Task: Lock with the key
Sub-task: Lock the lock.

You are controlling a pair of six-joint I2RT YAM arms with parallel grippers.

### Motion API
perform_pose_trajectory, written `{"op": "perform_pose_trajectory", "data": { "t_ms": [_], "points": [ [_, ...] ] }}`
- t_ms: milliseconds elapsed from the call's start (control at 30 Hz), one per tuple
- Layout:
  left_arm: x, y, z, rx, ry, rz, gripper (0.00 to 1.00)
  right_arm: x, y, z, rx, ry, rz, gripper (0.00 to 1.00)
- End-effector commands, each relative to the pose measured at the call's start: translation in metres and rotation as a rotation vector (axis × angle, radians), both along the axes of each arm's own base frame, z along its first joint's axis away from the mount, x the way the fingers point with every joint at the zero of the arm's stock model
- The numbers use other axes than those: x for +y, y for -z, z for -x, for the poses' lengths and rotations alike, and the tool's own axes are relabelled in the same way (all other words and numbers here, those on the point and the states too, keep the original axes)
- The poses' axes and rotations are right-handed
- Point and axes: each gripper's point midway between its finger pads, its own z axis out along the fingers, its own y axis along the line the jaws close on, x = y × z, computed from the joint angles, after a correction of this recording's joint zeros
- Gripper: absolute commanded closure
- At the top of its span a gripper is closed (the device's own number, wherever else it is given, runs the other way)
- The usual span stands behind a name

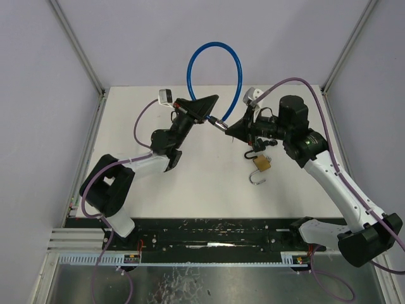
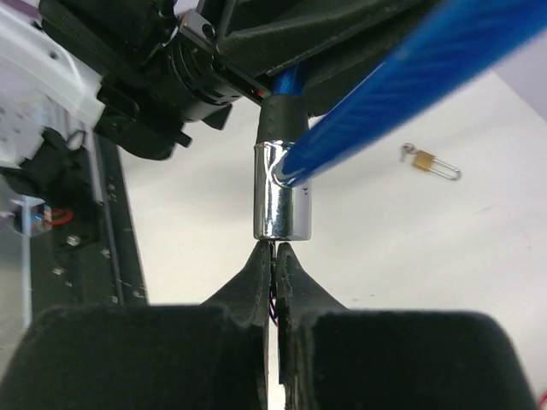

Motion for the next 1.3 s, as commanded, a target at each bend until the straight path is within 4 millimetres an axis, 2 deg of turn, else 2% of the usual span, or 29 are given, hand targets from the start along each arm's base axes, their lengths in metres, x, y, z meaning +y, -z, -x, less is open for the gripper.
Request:
{"op": "perform_pose_trajectory", "data": {
  "t_ms": [0, 367, 667, 900, 1033, 1167, 1267],
  "points": [
    [0.015, -0.008, 0.004, -0.021, -0.069, 0.018, 1.0, -0.008, -0.014, -0.017, -0.255, 0.039, 0.155, 1.0],
    [0.026, 0.013, -0.007, 0.052, -0.148, -0.031, 1.0, -0.02, -0.001, -0.029, -0.447, 0.053, 0.362, 1.0],
    [0.03, 0.004, 0.002, -0.018, -0.13, -0.047, 1.0, -0.013, 0.001, -0.015, -0.35, 0.011, 0.292, 1.0],
    [0.026, -0.007, 0.017, -0.1, -0.07, -0.035, 1.0, -0.006, -0.004, 0.0, -0.24, -0.057, 0.176, 0.69],
    [0.025, -0.009, 0.021, -0.115, -0.059, -0.037, 1.0, -0.01, -0.012, 0.004, -0.184, -0.07, 0.111, 0.53],
    [0.026, -0.012, 0.024, -0.127, -0.055, -0.037, 1.0, -0.021, -0.025, 0.007, -0.106, -0.081, 0.013, 0.47],
    [0.024, -0.014, 0.026, -0.137, -0.041, -0.039, 1.0, -0.021, -0.027, 0.018, -0.019, -0.134, -0.08, 0.43]
  ]
}}
